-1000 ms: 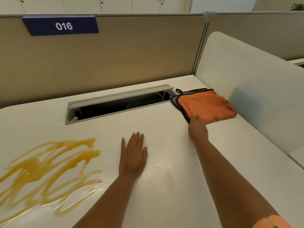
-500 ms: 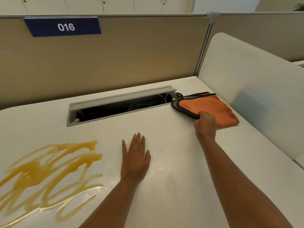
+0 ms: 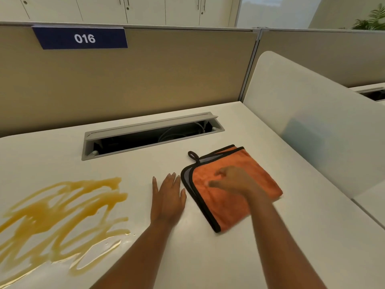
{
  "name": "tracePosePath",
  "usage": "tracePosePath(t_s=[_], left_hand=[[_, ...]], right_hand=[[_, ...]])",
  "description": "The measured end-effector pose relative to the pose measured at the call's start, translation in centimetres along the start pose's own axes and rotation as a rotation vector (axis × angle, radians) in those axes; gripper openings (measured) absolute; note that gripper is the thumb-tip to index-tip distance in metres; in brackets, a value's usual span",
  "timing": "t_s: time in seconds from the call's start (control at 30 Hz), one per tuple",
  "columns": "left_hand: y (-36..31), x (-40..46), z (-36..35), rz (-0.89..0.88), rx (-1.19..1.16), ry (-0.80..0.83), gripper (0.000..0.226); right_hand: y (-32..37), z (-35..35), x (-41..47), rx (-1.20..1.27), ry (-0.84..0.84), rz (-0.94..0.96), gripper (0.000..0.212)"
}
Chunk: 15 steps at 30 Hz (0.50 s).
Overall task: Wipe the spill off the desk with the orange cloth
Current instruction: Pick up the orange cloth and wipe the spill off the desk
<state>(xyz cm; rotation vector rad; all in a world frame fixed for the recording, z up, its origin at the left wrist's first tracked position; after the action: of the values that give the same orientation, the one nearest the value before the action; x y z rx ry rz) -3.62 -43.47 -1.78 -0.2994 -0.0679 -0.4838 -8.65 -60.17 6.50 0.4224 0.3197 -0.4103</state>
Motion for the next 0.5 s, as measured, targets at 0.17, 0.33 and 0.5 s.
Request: tracePosePath(t_s=[0.17, 0.33, 0.5], left_hand=[[0.0, 0.4, 0.2, -0.029, 0.035, 0.065, 0.048], [1.8, -1.2, 2.1, -0.046, 0.073, -0.026, 0.051], [7.4, -5.3, 6.2, -0.001, 0.122, -0.125, 0.050]], right_hand=[[0.6, -7.8, 1.6, -0.027, -0.277, -0.102, 0.103], [0.0, -7.8, 2.2, 0.014, -0.491, -0.117, 0.063], [1.3, -5.0, 1.8, 0.001, -0.527, -0.101, 0.033]])
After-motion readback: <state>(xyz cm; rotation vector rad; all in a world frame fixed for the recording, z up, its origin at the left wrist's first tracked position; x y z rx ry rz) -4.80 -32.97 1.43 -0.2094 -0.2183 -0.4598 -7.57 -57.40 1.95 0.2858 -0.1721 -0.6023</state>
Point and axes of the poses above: each hand's wrist, its own x-axis towards the middle knuckle, its own z-axis out of the back of the hand, y = z × x, the point moved 3 cm from there along x, towards the middle knuckle
